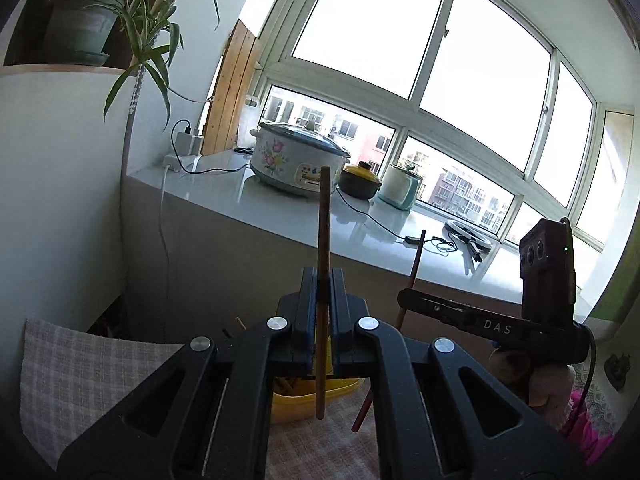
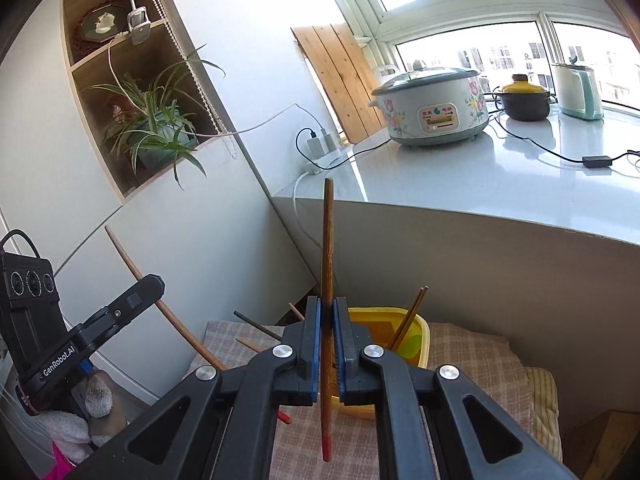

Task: Organize utensils
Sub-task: 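Lift both chopsticks and carry them over the yellow container, then open both grippers to drop the chopsticks into the container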

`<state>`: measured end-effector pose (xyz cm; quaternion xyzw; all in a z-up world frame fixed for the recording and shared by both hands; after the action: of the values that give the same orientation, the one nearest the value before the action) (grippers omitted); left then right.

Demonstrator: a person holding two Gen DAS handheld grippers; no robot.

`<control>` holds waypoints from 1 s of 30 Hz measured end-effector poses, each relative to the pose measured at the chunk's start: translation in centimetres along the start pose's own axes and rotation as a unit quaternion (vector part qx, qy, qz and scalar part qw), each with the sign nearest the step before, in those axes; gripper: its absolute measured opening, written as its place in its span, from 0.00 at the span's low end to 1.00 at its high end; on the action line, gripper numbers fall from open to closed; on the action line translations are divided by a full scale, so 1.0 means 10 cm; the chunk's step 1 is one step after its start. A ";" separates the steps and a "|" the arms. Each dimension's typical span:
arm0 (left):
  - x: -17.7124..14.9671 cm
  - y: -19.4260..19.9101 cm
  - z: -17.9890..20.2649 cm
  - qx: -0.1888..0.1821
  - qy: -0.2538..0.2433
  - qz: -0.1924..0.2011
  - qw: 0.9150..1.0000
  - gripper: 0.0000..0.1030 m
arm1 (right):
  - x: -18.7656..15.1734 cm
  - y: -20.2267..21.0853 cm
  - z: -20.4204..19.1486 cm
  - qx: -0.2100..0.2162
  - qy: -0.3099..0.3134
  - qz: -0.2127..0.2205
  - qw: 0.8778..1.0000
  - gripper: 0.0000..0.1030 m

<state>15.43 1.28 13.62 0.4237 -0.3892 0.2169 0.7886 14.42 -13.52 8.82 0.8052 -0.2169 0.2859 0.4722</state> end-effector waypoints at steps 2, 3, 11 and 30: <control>0.05 -0.06 0.00 0.004 -0.002 0.002 1.000 0.03 | 0.07 0.00 0.03 -0.001 -0.003 0.005 1.000 0.03; 0.08 -0.09 0.00 0.006 -0.003 0.003 1.000 0.03 | 0.11 -0.01 0.04 -0.003 -0.004 0.008 1.000 0.03; 0.17 -0.37 -0.04 0.023 -0.008 -0.007 1.000 0.03 | 0.33 -0.11 0.20 -0.011 -0.025 0.022 0.999 0.03; 0.03 -0.66 -0.15 0.031 -0.005 -0.030 0.999 0.03 | 0.26 -0.52 0.42 -0.039 -0.033 -0.004 0.999 0.03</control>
<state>20.68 -1.07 10.08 0.4603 -0.3736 0.2030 0.7793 20.68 -15.06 5.57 0.7956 -0.2404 0.2490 0.4972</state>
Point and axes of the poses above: each gripper's, at about its wrist camera, not at the fingertips, and y roughly against the way its jaws point, z to its right, x to its top, the point moved 9 cm from there along -y, roughly the way its jaws point, and after that the axes turned 11 degrees about -z, right-handed, at the moved point
